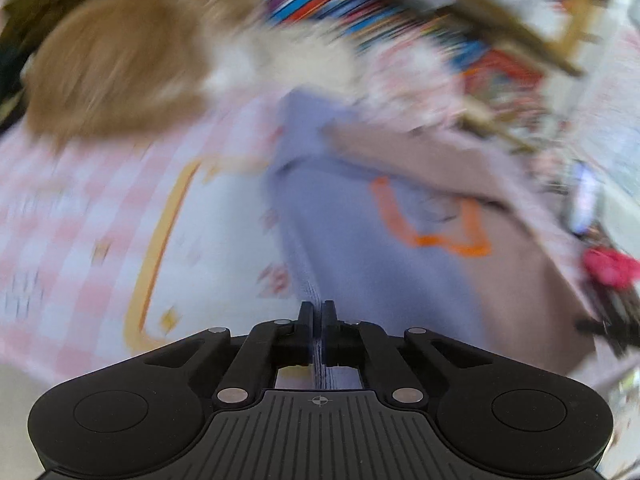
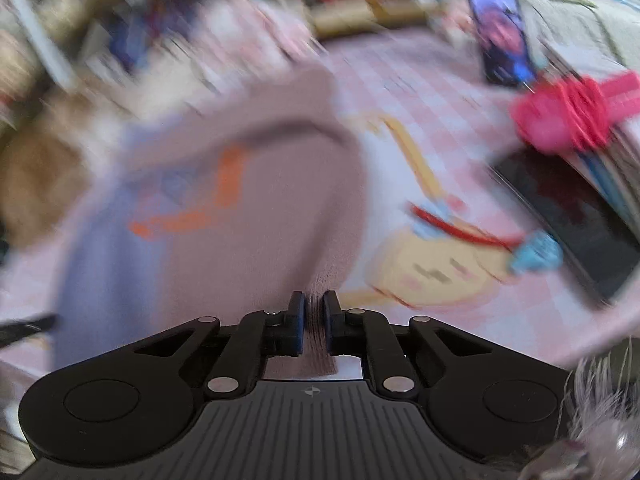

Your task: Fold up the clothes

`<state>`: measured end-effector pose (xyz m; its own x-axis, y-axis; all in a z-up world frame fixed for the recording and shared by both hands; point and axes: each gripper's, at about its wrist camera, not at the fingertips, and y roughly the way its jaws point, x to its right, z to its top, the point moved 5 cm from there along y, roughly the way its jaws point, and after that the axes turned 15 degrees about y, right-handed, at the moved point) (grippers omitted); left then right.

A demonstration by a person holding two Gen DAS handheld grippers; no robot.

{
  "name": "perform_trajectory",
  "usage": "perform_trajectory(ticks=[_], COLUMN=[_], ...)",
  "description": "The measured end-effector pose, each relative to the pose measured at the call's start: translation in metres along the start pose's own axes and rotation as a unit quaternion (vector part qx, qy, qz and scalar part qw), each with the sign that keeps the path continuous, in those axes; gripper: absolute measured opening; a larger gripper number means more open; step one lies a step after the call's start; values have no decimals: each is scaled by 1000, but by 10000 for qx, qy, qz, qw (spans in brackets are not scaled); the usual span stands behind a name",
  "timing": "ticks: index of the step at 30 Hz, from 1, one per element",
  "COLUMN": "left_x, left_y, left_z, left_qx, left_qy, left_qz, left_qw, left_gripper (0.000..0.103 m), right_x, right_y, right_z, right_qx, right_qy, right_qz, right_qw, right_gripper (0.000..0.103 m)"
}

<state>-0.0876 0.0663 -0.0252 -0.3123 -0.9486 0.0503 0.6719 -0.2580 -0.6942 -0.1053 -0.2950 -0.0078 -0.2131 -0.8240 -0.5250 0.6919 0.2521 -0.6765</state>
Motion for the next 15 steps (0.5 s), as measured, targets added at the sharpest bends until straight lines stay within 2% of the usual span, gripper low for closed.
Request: perform_trajectory(ticks=[1,3,6,8,11,15], left_x=[7,7,-5,-14,-21,-25], left_y=[-7,-1,12,17,13,14], left_z=[6,6,-8,-17,-24,-24], left_qx=[151,-59,-487,-675,-591,-534], left_qy=[229,367,-7,-303,-819,-1146], left_qz=[-48,8,112,66,-255,-384], left_qw=[9996,9993,9988,9972,9946,9912], left_gripper=[3,7,15,20,31,32], right_x=[-3,-5,8,17,29,36], right_y=[-4,-7,9,15,21,24], right_z=[3,6,5,3,0,2], right_qx=[56,94,-257,-453,-671,-713], right_qy=[65,182,294,417,627,850], right_qz=[194,428,-79,-268,-389,-321], right_qw=[9998,9989,9992,9977,9950,9933], right_gripper=[9,9,9,14,19,20])
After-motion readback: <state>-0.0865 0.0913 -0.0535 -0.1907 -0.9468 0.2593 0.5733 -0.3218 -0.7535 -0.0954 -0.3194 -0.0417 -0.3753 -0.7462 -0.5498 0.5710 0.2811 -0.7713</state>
